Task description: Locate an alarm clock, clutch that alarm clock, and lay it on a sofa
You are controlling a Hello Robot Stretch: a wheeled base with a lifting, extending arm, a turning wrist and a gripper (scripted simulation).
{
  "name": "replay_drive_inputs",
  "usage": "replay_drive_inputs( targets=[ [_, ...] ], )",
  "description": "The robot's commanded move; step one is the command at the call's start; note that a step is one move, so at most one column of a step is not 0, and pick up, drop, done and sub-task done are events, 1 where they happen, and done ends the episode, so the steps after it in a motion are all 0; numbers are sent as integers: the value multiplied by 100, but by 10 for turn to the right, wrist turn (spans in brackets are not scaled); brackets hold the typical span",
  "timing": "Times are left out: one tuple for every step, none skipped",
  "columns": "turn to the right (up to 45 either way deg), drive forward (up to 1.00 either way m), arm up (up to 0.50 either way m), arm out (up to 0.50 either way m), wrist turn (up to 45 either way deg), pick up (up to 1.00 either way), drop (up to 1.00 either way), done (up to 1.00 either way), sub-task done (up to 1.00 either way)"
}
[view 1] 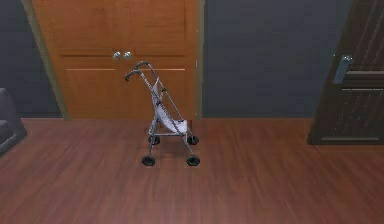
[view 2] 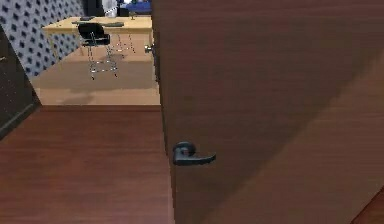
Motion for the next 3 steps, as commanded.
replay_drive_inputs(
  targets=[
    [0, 10, 0, 0, 0, 0, 0, 0, 0],
    [300, 0, 0, 0, 0, 0, 0, 0, 0],
    [0, 65, 0, 0, 0, 0, 0, 0, 0]
  ],
)
